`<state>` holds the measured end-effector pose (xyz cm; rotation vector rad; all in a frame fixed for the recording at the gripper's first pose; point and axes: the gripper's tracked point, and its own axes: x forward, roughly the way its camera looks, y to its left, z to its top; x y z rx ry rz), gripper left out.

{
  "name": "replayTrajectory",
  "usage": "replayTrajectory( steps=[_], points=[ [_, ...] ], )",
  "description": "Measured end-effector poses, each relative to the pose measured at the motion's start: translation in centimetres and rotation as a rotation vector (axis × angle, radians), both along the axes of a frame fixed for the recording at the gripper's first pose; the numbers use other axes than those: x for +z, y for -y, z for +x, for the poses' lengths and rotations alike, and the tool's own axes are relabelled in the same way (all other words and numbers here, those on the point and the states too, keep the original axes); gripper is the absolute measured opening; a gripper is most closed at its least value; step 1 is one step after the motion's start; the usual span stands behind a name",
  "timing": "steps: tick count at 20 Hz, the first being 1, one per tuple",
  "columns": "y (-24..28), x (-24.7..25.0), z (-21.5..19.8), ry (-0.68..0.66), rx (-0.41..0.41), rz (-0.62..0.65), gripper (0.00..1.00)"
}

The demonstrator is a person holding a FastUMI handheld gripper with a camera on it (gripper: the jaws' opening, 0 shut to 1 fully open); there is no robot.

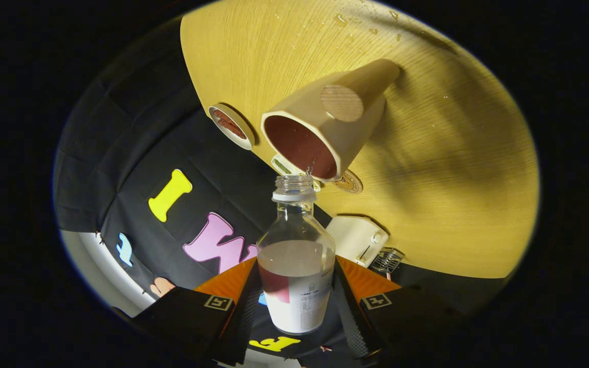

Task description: Take the bottle from table, then pour the juice into the cup, finally place the bottle on the coaster

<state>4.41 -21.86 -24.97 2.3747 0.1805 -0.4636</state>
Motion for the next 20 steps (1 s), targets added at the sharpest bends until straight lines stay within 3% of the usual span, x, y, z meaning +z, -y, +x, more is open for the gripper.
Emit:
replayTrajectory(
  steps=[9, 14, 20],
  points=[
    [-1.1, -0.2, -0.6, -0.005, 0.050, 0.058, 0.76],
    [-1.6, 0.5, -0.6, 0.001, 0.085, 0.028, 0.76],
    [-1.8, 1.8, -0.8, 0.050, 0.144, -0.184, 0.76]
  ],
)
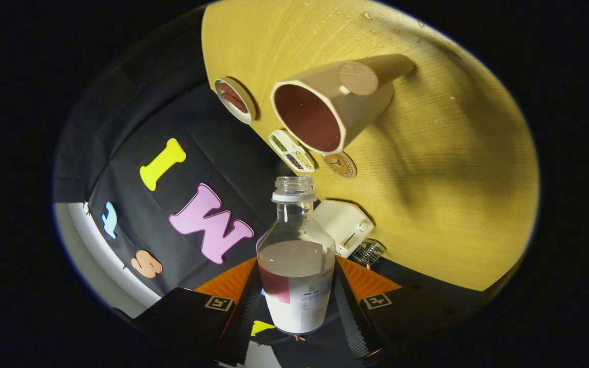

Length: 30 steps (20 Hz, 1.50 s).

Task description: Take the bottle from table, then pour the juice into the cup, finally place the bottle on the coaster

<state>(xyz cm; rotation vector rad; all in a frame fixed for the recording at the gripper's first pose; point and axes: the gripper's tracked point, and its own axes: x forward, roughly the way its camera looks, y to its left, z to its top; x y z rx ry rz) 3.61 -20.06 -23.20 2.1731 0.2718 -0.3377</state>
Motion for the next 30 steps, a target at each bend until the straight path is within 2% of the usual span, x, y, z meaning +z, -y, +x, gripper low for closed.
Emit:
replayTrajectory(
  steps=[4, 9, 14, 22, 26, 28, 30],
  points=[
    [0.5, 0.1, -0.9, 0.015, 0.052, -0.214, 0.76],
    [0.1, 0.9, -1.7, 0.042, 0.169, -0.548, 0.76],
    [-0.5, 2.7, -2.1, 0.082, 0.260, -0.806, 0.76],
    [2.7, 5.3, -4.3, 0.059, 0.322, -1.452, 0.76],
    [5.3, 9.9, -4.7, 0.066, 0.360, -1.830, 0.76],
    [6.8, 13.2, -4.3, 0.075, 0.348, -2.001, 0.76],
    [7.6, 16.1, -4.1, 0.103, 0.319, -2.120, 0.75]
  ],
)
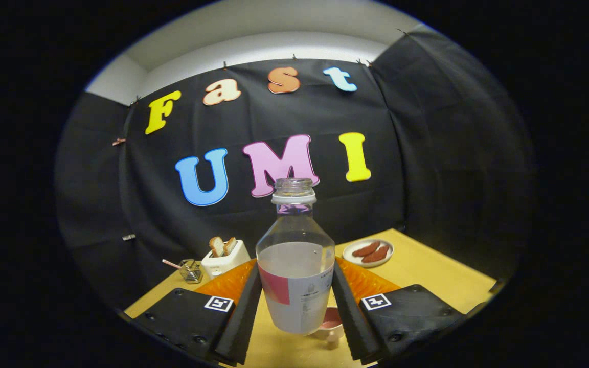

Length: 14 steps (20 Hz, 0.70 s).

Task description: Take the bottle from table, then pour the juice into the cup, finally place the bottle on the coaster

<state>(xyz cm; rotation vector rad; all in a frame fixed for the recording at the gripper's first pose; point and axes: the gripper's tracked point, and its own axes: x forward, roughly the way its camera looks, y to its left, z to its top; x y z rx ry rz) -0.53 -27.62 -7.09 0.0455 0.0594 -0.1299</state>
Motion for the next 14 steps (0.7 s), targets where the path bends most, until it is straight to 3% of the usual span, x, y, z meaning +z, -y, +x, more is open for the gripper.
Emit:
replayTrajectory(
  steps=[3, 6, 10, 14],
  points=[
    [2.7, 3.8, 0.2, 0.073, -0.034, -0.109, 0.75],
    [7.4, 6.3, -0.1, 0.127, -0.132, -0.210, 0.75],
    [9.1, 6.1, -0.9, 0.137, -0.096, -0.284, 0.75],
    [5.2, 6.5, 0.6, 0.176, -0.054, -0.218, 0.75]
  ],
)
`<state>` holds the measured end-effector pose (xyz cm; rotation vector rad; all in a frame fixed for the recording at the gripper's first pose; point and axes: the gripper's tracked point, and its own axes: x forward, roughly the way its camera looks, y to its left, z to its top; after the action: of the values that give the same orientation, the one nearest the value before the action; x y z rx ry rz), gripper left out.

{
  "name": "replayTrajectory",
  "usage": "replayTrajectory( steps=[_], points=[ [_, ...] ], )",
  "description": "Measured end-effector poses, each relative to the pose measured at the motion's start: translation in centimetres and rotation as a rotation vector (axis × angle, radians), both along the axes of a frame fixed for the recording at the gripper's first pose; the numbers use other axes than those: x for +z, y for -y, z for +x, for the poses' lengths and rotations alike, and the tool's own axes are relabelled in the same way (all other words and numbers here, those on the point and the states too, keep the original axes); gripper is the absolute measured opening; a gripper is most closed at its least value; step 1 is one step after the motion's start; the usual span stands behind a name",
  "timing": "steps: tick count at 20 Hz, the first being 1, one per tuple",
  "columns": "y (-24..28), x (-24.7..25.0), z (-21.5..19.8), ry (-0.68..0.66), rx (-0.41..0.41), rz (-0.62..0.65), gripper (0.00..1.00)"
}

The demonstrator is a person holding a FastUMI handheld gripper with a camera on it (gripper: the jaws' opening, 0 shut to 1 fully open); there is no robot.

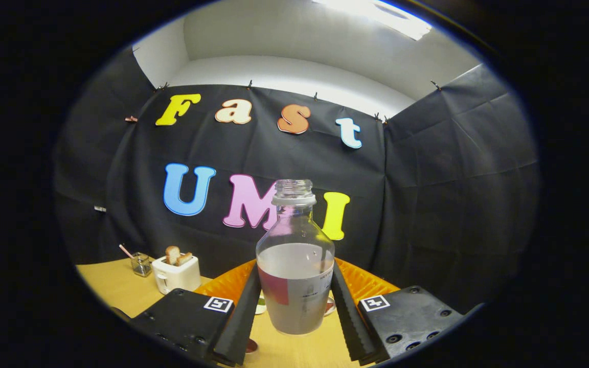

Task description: Take the bottle from table, then pour the juice into the cup, finally place the bottle on the coaster

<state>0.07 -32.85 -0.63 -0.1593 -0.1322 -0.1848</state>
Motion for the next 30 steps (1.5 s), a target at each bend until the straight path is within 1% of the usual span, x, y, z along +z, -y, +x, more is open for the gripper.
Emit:
replayTrajectory(
  steps=[3, 6, 9, 11, 13, 17, 21, 26, 30],
  points=[
    [-4.9, -0.7, 3.6, 0.005, 0.011, 0.012, 0.75],
    [-9.1, -2.1, 7.9, 0.006, -0.007, 0.021, 0.75],
    [-12.6, -5.5, 11.2, -0.015, -0.004, 0.029, 0.75],
    [-13.9, -8.4, 13.3, -0.039, -0.012, 0.025, 0.75],
    [-14.3, -11.7, 15.1, -0.069, -0.025, 0.028, 0.75],
    [-13.9, -18.9, 17.8, -0.146, -0.080, 0.025, 0.75],
    [-14.2, -24.4, 19.8, -0.196, -0.076, 0.030, 0.75],
    [-14.0, -28.5, 21.5, -0.221, -0.084, 0.045, 0.75],
    [-13.5, -29.8, 22.3, -0.229, -0.092, 0.063, 0.76]
  ],
)
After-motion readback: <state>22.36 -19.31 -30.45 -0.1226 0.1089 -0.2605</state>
